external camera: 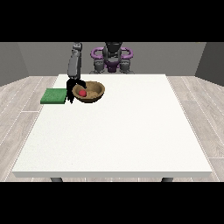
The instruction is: Pick the cup and pour the ball into the bowl, then pick the bowl and place it on the pad
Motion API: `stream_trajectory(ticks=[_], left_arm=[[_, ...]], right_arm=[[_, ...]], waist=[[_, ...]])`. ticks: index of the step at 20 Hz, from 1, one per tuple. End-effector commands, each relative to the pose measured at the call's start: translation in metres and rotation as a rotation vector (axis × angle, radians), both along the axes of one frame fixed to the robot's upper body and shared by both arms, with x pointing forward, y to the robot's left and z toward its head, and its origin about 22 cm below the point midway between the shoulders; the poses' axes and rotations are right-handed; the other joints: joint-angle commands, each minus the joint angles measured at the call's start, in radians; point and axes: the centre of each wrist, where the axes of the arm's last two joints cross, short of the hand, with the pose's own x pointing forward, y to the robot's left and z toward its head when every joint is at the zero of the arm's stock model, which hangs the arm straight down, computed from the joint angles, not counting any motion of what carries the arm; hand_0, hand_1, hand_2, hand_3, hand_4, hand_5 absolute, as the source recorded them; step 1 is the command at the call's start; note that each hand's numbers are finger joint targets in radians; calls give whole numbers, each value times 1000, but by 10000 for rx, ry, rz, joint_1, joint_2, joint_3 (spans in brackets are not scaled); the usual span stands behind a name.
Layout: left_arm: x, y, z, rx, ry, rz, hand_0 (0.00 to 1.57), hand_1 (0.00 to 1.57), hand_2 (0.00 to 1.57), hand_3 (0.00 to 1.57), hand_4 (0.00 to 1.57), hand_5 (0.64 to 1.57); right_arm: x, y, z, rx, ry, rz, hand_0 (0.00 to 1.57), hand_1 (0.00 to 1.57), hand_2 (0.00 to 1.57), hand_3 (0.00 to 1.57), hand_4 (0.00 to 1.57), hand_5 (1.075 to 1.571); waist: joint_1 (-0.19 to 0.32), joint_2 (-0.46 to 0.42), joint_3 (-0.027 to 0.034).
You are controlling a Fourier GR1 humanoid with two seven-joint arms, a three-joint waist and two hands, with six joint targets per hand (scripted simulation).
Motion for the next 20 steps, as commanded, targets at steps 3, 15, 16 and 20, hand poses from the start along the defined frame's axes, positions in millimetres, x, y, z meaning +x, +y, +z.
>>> stream_trajectory(ticks=[3, 15, 16, 20], left_arm=[[-15, 30, 32, -79, -478, 111, 0, 0, 0, 0, 1023, 1540], [-11, 13, 24, -231, -632, -350, 0, 0, 0, 0, 1160, 1527], [-11, 18, 24, -191, -449, -377, 0, 0, 0, 0, 1170, 1531], [-11, 31, 5, -495, -127, 108, 0, 0, 0, 0, 1191, 1528]], right_arm=[[-9, -18, -11, -272, 1420, -1116, 0, 0, 0, 0, 615, 1568], [-50, -78, -8, -3223, 3113, -2854, 1571, 1571, 1571, 1292, 995, 1542], [-42, -74, -2, -3159, 3108, -2803, 1571, 1571, 1571, 1242, 1001, 1546], [-36, -104, 33, -3872, 3487, -3003, 1571, 1571, 1571, 1111, 1026, 1548]], waist=[[158, 613, 139], [415, 743, 102], [388, 498, 97], [16, 67, 63]])
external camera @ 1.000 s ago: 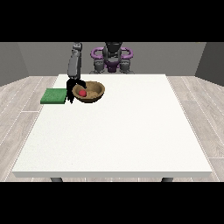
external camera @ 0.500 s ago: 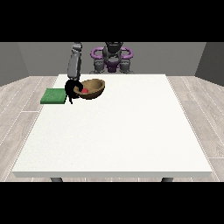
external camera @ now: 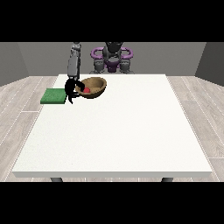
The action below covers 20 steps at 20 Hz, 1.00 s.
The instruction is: Pick the cup and pour the ball into the bowl, then pick the bowl and place it on the pad
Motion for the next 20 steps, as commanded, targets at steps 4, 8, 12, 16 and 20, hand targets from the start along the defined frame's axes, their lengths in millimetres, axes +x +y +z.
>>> stream_trajectory(ticks=[4, 8, 12, 16, 20], left_arm=[[-6, 25, -14, -217, 335, 447, 0, 0, 0, 0, 1200, 1540], [-13, 38, -47, 57, 1022, 1094, 0, 0, 0, 0, 1203, 1540], [-16, 47, -60, -67, 1225, 1530, 0, 0, 0, 0, 1201, 1545], [-29, 75, -60, -368, 1055, 1655, 0, 0, 0, 0, 1203, 1542], [-36, 91, -47, -163, 619, 1800, 0, 0, 0, 0, 1207, 1551]], right_arm=[[-7, -91, 51, -1809, 2622, -1110, 1571, 1571, 1571, 969, 1046, 1557], [-5, -135, 112, -2668, 3328, -912, 1571, 1571, 1571, 724, 1050, 1563], [3, -150, 149, -2594, 3667, -551, 1571, 1571, 1571, 674, 1081, 1566], [6, -157, 160, -2434, 3226, -510, 1571, 1571, 1571, 566, 1085, 1564], [17, -147, 161, -2319, 2829, -361, 1571, 1571, 1571, 585, 1094, 1564]], waist=[[-696, -139, -46], [-1137, -710, -33], [-1626, -942, 7], [-1780, -704, 19], [-1983, -243, 21]])
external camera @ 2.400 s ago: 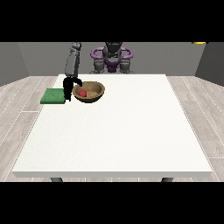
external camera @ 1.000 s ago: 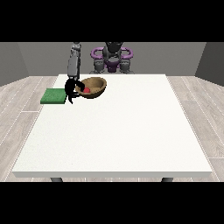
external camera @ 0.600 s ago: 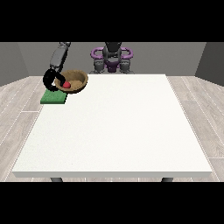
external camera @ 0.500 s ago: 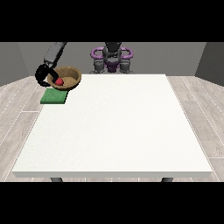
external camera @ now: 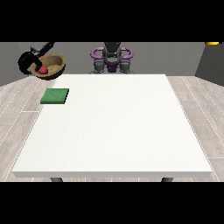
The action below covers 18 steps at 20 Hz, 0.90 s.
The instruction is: Pick the cup and pour the ball into the bowl, then pick the bowl and place it on the pad
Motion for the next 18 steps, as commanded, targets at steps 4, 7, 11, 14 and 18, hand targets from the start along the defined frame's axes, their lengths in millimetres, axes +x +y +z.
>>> stream_trajectory(ticks=[4, 7, 11, 14, 18], left_arm=[[-10, 14, -2, 85, -620, -91, 0, 0, 0, 0, 1215, 1553], [-8, 6, -7, 164, -476, 78, 0, 0, 0, 0, 1211, 1551], [-3, 9, -21, 56, -593, 76, 0, 0, 0, 0, 1207, 1555], [-11, 13, -12, 23, -766, 48, 0, 0, 0, 0, 1203, 1557], [-9, 19, 14, 153, -947, 403, 0, 0, 0, 0, 1192, 1561]], right_arm=[[3, 1, -19, 479, -446, -530, 1571, 1571, 1571, 489, 1073, 1568], [3, 9, -41, 1074, -290, -105, 1571, 1571, 1571, 487, 1066, 1567], [34, 52, -33, 1287, -577, -52, 1571, 1571, 1571, 532, 1032, 1571], [12, 5, -31, 1530, -516, -31, 1571, 1571, 1571, 552, 1023, 1571], [30, 28, -33, 2200, -908, -902, 1571, 1571, 1571, 875, 710, 1571]], waist=[[303, 781, 12], [155, 589, 15], [66, 733, 5], [212, 817, 15], [-15, 1024, 13]])
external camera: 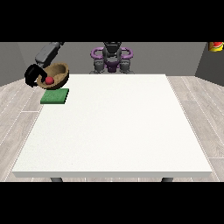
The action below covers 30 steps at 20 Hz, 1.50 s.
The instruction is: Pick the cup and pour the ball into the bowl, then pick the bowl and place it on the pad
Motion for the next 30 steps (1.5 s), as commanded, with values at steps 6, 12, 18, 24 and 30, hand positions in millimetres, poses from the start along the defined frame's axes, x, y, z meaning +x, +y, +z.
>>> stream_trajectory(ticks=[6, 12, 18, 24, 30], left_arm=[[-5, 6, 10, -9, 168, -110, 0, 0, 0, 0, 1195, 1560], [-9, 10, -26, 57, -127, 203, 0, 0, 0, 0, 1185, 1563], [-8, 8, 16, 80, -983, -54, 0, 0, 0, 0, 1190, 1566], [-15, 22, 23, 243, -947, -75, 0, 0, 0, 0, 1205, 1568], [13, -29, -2, 121, 494, -245, 0, 0, 0, 0, 1190, 1569]], right_arm=[[-5, -21, 11, -729, 156, -1524, 1555, 1555, 1512, 932, 0, 1554], [9, 3, 0, -30, -453, -1261, 1463, 1463, 1413, 835, 0, 1532], [9, -21, 26, -719, -1585, -2006, 1259, 1259, 1353, 911, 115, 1529], [19, 6, 7, -1014, -751, -441, 0, 0, 0, 0, 0, 1435], [23, 1, 17, -1339, 918, -268, 0, 0, 0, 0, 0, 1400]], waist=[[93, -231, -2], [128, 117, -4], [570, 1087, 13], [564, 1022, 5], [254, -738, 4]])
